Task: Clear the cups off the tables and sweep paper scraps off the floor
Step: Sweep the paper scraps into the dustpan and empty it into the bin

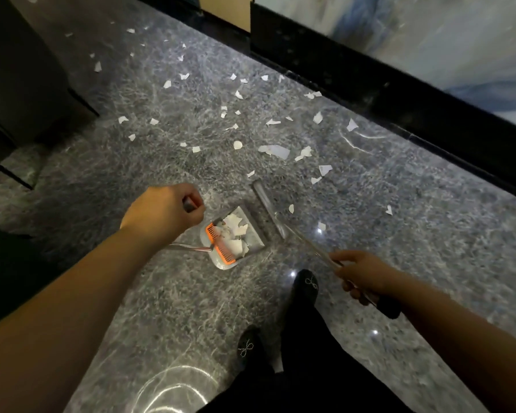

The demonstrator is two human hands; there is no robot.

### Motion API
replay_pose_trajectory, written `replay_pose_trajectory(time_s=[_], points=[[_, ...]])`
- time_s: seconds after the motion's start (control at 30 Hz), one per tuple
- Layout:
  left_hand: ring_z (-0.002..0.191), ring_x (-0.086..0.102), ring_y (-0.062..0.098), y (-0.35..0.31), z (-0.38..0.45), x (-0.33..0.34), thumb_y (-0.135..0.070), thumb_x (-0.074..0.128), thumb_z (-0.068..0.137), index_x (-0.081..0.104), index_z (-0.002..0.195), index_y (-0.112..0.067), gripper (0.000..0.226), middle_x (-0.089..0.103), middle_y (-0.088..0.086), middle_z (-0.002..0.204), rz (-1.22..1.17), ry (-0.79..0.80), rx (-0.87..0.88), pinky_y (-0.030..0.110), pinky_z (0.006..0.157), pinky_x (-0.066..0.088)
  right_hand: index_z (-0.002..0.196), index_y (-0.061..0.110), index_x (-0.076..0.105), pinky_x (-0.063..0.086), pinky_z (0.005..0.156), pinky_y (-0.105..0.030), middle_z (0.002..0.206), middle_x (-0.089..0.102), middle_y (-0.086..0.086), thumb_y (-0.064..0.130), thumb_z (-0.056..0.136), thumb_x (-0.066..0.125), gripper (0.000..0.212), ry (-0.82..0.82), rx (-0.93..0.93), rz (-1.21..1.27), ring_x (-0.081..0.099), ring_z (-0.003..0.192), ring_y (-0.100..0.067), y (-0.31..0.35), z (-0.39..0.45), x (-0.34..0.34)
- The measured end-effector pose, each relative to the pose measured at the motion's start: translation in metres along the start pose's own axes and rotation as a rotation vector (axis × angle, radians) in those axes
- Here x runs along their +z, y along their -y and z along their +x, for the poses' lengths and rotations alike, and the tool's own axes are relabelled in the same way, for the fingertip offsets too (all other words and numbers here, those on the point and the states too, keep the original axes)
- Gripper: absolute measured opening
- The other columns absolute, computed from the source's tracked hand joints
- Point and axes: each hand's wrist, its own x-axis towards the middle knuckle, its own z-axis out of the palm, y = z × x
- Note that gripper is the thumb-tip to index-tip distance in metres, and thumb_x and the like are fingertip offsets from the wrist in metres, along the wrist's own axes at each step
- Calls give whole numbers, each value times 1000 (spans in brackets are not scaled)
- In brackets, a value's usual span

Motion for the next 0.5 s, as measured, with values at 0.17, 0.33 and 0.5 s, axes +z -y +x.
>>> replay_pose_trajectory(time_s=[0.17, 0.33, 0.5], points=[[76, 65, 25, -51, 58, 20, -38, 72, 82, 67, 88, -32, 10, 69, -2, 78, 113, 46, 123, 31, 63, 51, 135, 17, 49, 36, 36, -19, 60, 52, -14, 6, 95, 49, 41, -118, 25, 80, 46, 38, -18, -4, 23, -51], [71, 59, 19, -108, 128, 36, -34, 72, 83, 66, 88, -30, 9, 59, -9, 72, 121, 79, 181, 29, 61, 47, 88, 19, 60, 36, 39, -23, 54, 51, -13, 1, 93, 49, 22, -178, 56, 156, 46, 37, -19, -3, 48, -122], [73, 60, 19, -150, 181, 47, -35, 70, 83, 64, 83, -34, 7, 64, -5, 77, 170, 112, 203, 37, 66, 56, 96, 1, 61, 37, 40, -23, 49, 49, -11, -3, 91, 44, 18, -186, 113, 127, 45, 35, -18, -5, 75, -180]])
